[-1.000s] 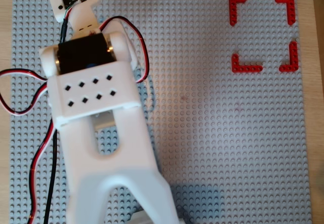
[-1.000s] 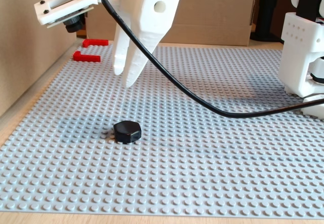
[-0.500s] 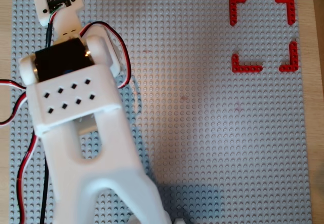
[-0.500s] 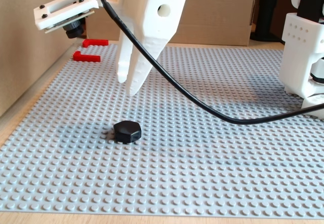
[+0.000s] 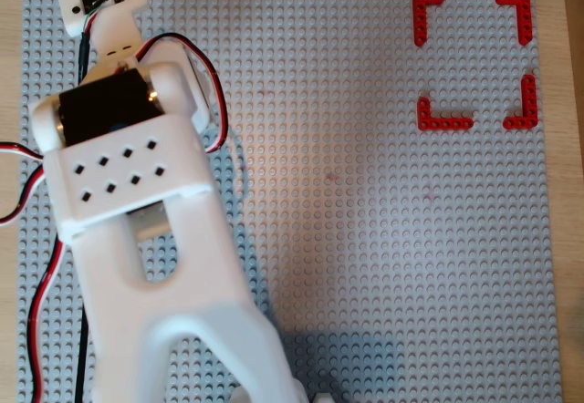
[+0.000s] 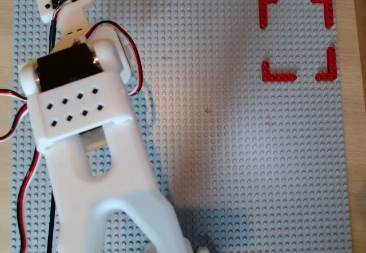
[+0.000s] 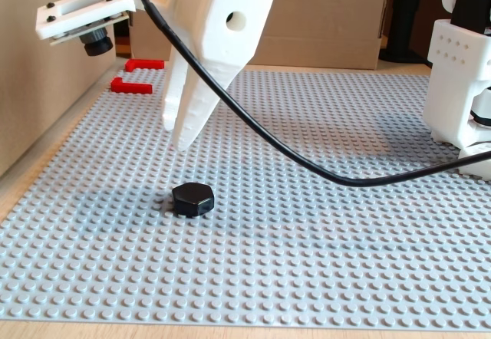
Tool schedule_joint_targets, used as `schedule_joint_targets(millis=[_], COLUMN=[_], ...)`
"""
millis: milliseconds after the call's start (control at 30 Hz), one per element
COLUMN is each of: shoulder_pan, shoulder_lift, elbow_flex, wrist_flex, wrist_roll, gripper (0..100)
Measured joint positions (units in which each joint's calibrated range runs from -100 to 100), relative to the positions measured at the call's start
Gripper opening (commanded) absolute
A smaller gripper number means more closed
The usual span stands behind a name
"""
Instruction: Grab the Lego and store it in red box
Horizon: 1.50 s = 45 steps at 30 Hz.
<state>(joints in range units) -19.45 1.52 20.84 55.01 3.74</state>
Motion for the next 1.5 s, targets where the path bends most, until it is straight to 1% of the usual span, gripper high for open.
schedule_joint_targets(millis=[167,433,667,833,1000,1500], shoulder_pan=[0.0,-1.09,-2.11,-3.85,-5.02,-5.53], shoulder_lift=[4.06,4.82,4.82,4.82,5.33,8.03], elbow_flex=[0.0,-0.09,-0.63,-0.89,-0.98,-0.98], wrist_flex=[-1.38,-1.47,-1.47,-1.47,-1.47,-1.47], wrist_roll=[-1.27,-3.57,-5.62,-6.3,-8.16,-7.28], gripper=[16,16,25,25,25,25])
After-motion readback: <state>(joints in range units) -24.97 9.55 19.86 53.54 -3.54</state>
